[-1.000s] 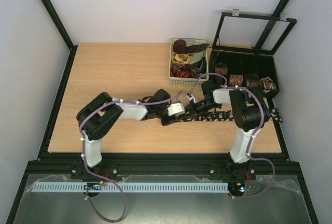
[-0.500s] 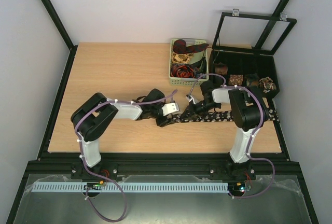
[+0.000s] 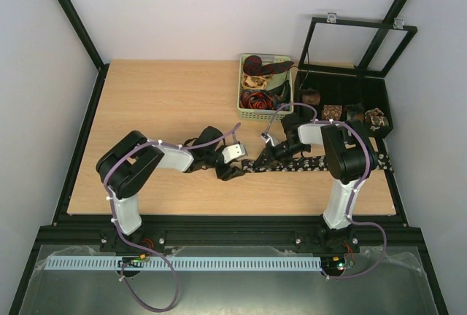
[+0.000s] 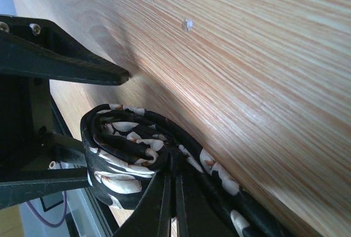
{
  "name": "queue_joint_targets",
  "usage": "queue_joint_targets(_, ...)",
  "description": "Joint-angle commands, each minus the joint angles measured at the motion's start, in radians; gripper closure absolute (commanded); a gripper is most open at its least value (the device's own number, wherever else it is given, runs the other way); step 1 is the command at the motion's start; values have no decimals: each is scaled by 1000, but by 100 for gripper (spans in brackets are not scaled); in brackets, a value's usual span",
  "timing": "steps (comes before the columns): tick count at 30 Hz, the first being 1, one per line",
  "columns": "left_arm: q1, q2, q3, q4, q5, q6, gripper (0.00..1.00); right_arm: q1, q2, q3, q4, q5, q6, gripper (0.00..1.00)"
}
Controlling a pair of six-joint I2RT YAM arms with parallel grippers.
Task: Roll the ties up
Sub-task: Roll the tie at the center of the board.
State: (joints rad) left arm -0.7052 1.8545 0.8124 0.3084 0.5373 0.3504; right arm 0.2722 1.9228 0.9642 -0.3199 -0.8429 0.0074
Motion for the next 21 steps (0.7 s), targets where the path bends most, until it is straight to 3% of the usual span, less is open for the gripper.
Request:
queue_joint_targets(1, -9, 37, 9, 56, 61, 24, 35, 9, 67, -33, -58, 185, -32, 99)
queue_joint_targets(7, -13, 33, 28, 55, 56, 29, 46, 10, 68, -39, -62, 191, -41, 99)
queue_joint_targets(21, -52, 91, 117, 96, 61, -4, 58, 10, 79, -29, -66, 183, -43, 99)
